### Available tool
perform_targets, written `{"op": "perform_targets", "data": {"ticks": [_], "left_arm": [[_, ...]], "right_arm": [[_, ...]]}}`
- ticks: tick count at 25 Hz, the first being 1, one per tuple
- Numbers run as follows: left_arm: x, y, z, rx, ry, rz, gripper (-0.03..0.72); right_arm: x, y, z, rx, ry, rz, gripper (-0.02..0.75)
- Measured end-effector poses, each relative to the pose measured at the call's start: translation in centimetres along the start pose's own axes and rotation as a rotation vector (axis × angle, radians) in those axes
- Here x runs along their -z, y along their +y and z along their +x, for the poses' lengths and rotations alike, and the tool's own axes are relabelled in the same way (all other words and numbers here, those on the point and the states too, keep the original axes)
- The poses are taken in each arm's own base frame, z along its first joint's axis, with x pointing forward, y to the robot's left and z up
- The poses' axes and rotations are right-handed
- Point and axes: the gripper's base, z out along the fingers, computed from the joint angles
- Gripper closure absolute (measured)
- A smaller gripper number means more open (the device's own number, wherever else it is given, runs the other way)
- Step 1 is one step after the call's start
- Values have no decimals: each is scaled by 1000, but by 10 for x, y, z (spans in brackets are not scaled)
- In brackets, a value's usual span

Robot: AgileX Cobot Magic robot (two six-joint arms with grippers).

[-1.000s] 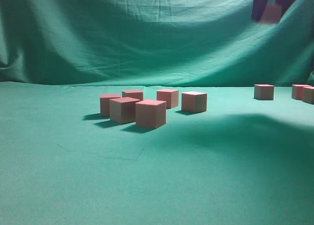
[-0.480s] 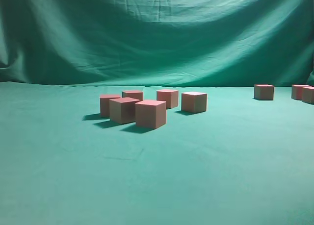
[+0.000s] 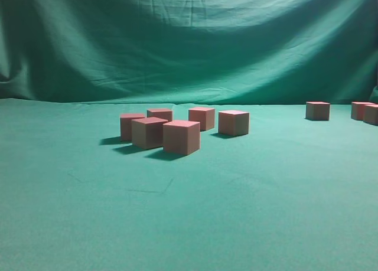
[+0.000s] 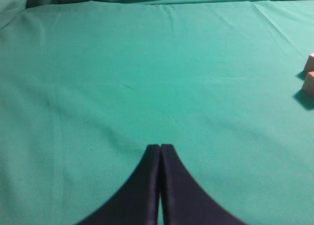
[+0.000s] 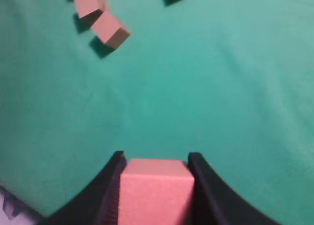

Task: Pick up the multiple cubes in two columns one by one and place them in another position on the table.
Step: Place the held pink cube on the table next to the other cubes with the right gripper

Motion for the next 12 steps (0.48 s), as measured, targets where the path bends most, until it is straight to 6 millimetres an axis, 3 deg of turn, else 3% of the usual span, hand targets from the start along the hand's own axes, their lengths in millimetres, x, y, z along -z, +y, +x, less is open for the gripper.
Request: {"op": "perform_targets", "data": {"ticks": [6,12], "left_arm": [[0,0,0,0,0,0,688],[0,0,0,0,0,0,688]], "right_arm": [[-35,41,-8,159,-68,-53,466],[-97,51,-22,97,15,-51,466]]}}
